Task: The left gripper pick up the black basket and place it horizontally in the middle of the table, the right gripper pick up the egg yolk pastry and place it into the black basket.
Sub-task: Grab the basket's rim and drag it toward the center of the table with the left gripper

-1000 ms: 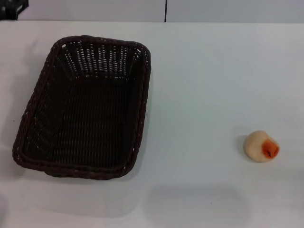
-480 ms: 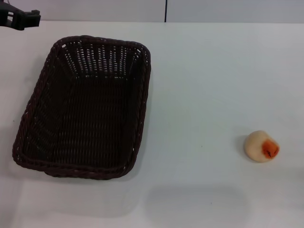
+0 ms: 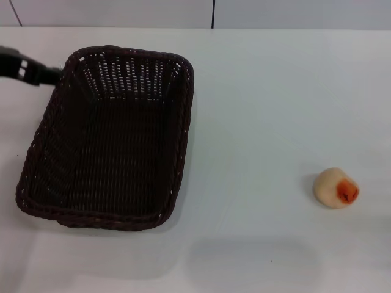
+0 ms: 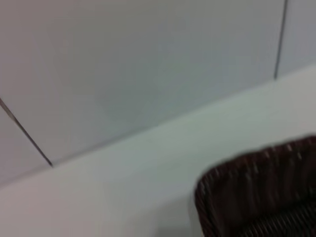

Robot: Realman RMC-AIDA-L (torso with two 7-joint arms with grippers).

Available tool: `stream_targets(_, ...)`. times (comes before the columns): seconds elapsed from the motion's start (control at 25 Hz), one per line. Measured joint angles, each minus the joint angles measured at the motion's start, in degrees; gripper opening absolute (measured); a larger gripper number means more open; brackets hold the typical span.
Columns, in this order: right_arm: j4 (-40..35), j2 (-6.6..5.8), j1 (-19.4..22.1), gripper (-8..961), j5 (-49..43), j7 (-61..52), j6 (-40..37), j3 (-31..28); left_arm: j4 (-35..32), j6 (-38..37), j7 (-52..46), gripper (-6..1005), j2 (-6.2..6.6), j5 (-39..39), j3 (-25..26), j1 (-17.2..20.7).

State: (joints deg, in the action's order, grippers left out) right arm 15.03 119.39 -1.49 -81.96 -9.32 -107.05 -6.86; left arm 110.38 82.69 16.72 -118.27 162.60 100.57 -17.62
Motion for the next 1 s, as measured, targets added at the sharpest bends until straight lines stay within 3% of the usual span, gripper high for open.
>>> stream_targets(0.32,0.00,0.04,0.00,741,-0.05,0.00,0.01,0.13,-6.02,1.40,-0.88,709,-0.08,0.59,-2.77,-1.75)
stream_targets(0.72,-0.01,0.05,0.00,740,-0.05,0.00,0.01,0.65,-17.98,1.26,-1.90,669,0.00,2.74,-3.41,-7.91)
stream_targets(1.0,-0.01,0.05,0.00,741,-0.05,0.00,0.01,0.64,-22.62,1.52,-2.15,640,0.12,2.82,-3.06,-10.75)
